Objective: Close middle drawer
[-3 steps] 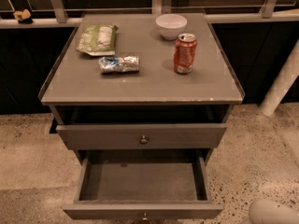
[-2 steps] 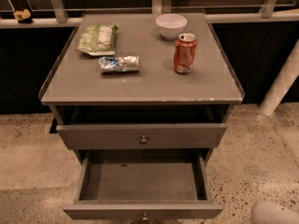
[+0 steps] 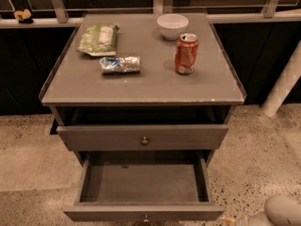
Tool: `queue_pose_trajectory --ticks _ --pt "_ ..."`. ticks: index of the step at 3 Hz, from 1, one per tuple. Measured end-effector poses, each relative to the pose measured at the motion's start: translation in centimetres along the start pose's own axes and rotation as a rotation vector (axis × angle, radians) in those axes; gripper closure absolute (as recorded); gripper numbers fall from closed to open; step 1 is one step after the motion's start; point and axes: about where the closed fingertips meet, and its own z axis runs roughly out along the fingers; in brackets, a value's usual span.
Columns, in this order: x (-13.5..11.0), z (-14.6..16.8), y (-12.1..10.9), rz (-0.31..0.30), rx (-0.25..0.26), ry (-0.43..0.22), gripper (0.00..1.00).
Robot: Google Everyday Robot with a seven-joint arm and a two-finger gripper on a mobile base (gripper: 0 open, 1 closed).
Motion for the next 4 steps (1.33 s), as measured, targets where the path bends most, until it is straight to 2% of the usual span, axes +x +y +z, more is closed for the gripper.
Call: queue_pose_trajectory --ticks 1,2,3,4 --pt "0.5 0.6 -2.7 0.048 -0.059 -0.076 0.00" --pt "-0.3 0.7 -4.8 0.054 -0.074 -0.109 0.00" --pt "-2.5 0.2 -6.3 0.036 -0.032 -0.111 0.00" --pt "-5.3 -0.9 -7.3 0.011 0.044 -0.119 0.00"
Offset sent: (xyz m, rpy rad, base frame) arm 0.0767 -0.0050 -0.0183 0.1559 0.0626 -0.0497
